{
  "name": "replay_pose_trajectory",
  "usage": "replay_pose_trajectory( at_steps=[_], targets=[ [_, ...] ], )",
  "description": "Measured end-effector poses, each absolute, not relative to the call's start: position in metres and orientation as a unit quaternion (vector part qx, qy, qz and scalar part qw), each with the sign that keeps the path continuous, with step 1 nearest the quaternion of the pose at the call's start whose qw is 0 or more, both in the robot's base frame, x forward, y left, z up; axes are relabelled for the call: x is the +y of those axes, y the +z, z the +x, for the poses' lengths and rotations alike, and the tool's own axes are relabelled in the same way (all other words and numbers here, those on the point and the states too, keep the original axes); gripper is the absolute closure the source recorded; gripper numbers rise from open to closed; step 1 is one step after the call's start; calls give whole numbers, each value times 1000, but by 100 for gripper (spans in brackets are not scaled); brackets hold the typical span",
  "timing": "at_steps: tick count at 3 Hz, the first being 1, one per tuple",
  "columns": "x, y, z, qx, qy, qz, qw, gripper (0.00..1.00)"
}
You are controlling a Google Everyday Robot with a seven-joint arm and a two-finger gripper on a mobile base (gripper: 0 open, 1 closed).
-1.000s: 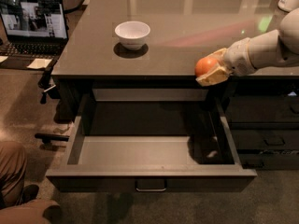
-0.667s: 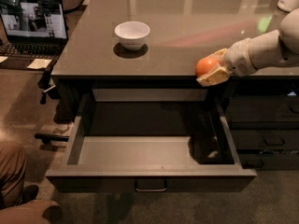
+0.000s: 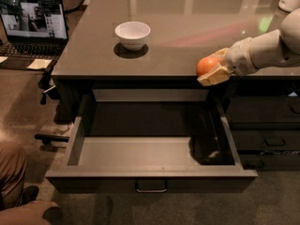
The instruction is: Pick orange from top drawer and place on counter
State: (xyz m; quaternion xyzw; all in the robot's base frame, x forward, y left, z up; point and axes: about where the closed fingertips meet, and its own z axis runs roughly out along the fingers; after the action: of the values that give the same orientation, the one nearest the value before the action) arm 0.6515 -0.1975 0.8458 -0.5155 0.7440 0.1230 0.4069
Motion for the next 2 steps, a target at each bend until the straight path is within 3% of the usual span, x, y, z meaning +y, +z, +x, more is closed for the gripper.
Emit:
replay_pose_trajectory(
  at_steps=[2],
  targets=[
    [-198,848,655,747,120,-509,412,100]
  ],
)
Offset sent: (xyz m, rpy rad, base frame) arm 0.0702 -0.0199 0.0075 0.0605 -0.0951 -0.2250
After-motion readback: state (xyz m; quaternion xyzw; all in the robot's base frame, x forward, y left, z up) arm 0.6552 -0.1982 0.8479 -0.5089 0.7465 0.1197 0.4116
